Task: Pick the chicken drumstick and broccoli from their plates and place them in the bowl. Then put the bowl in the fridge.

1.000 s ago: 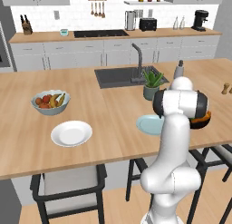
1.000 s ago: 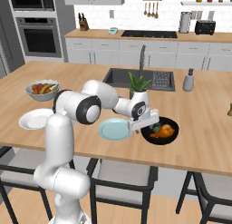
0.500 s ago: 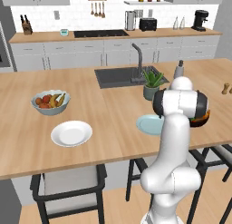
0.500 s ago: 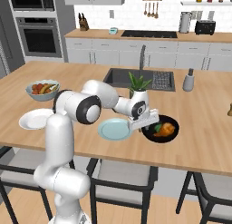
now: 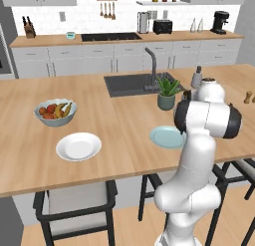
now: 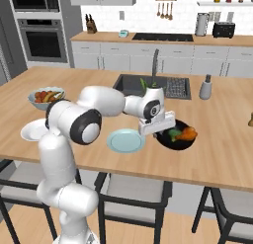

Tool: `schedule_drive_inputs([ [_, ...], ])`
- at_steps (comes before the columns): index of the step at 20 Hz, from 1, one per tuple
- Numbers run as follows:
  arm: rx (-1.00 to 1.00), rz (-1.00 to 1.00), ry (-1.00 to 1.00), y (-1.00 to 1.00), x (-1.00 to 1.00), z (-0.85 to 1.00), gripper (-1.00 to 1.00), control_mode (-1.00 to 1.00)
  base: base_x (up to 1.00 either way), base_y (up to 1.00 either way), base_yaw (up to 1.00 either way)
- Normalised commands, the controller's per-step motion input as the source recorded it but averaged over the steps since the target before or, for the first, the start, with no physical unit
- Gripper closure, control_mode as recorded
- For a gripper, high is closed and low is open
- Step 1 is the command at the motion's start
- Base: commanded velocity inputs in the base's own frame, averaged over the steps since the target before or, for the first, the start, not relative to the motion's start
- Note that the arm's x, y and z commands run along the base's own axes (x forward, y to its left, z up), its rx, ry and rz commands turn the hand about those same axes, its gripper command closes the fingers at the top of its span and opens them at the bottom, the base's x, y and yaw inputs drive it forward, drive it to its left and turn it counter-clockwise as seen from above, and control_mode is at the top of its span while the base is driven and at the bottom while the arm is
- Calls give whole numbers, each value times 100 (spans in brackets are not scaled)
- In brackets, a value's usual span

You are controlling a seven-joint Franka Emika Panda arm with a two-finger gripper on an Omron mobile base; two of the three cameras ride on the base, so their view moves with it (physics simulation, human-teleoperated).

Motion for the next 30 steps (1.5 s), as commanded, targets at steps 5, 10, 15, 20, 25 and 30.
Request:
schedule_drive_inputs([
  [5,0,0,0,0,-73,97,100,-100,0,0,0],
  [10,0,0,0,0,-73,98,100,-100,0,0,0],
  [15,0,6,0,16,-55,93,100,-100,0,0,0],
  [20,0,19,0,38,-42,81,100,-100,0,0,0],
  [25,-1,23,0,36,-67,84,100,-100,0,0,0],
  [30,-1,26,0,26,-78,83,100,-100,0,0,0],
])
